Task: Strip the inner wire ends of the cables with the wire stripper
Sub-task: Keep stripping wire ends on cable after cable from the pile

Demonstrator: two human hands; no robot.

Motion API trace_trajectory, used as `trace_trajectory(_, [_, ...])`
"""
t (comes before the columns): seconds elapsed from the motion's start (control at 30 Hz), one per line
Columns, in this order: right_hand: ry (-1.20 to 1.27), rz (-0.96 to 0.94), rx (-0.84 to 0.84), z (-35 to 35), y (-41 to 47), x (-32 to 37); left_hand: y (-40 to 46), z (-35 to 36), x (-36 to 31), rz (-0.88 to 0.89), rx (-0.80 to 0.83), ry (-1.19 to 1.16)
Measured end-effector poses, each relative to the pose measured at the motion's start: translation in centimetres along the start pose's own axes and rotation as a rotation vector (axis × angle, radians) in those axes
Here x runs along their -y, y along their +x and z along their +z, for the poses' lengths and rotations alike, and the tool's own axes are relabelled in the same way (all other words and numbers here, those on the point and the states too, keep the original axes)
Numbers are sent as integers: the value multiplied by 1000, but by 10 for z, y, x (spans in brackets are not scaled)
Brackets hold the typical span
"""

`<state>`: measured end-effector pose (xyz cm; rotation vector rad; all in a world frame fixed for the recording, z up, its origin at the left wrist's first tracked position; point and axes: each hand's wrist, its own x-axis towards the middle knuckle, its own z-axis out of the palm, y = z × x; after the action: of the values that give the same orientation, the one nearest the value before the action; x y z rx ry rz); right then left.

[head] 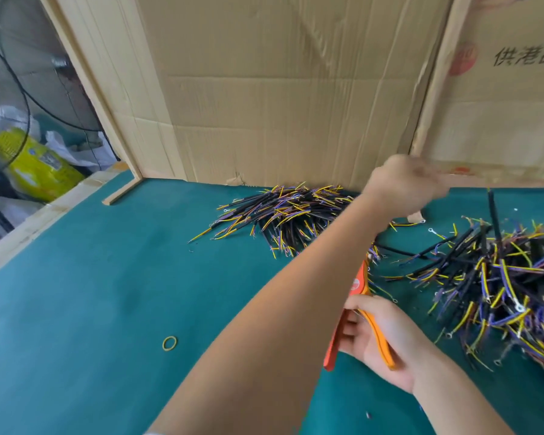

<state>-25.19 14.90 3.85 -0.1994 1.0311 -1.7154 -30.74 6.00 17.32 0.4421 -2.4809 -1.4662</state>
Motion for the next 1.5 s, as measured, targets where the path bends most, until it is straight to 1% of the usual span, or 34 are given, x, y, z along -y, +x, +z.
trace_trajectory(0.07, [-12,7,-13,1,-1,1,4,-29,35,-77,-179,318])
trace_trajectory(0.1, [-18,7,-15,1,0,1,2,-46,57,-158,-273,443])
trace_trajectory(0.13, [-22,8,-20,2,0,1,-3,-62,81,-261,-350,518])
trace_trajectory(0.17, [-21,12,-31,3,1,1,-9,-76,103,-368,-384,559])
trace_trajectory(0.23, [-19,18,-55,3,2,1,-20,-92,140,-512,-357,608])
trace_trajectory(0.3, [-19,13,-53,3,3,0,-25,-94,165,-554,-322,616])
trace_trajectory(0.47, [4,5,-38,-1,4,-1,-25,-86,182,-483,-397,468])
trace_trajectory(0.57, [7,12,-36,-1,6,-2,-20,-86,181,-460,-388,383])
trace_trajectory(0.7, [18,26,-30,-4,7,-2,-23,-90,177,-421,-418,248])
trace_trajectory(0.8, [46,25,-9,-6,6,0,-52,-80,170,-361,-427,79])
trace_trajectory(0.87, [58,-4,16,-8,5,1,-84,-64,169,-284,-421,-10])
trace_trajectory(0.97, [65,-84,56,-9,4,5,-135,-36,172,-145,-395,-28])
trace_trajectory(1.03, [104,-138,97,-10,2,8,-157,-22,174,-94,-386,-27])
trace_trajectory(1.2, [137,-263,171,-18,-3,20,-178,-7,182,-55,-405,28])
trace_trajectory(1.33, [164,-309,134,-25,-6,26,-181,-4,186,-38,-412,-16])
trace_trajectory(1.5, [202,-336,119,-29,-7,31,-183,-3,186,-4,-408,58])
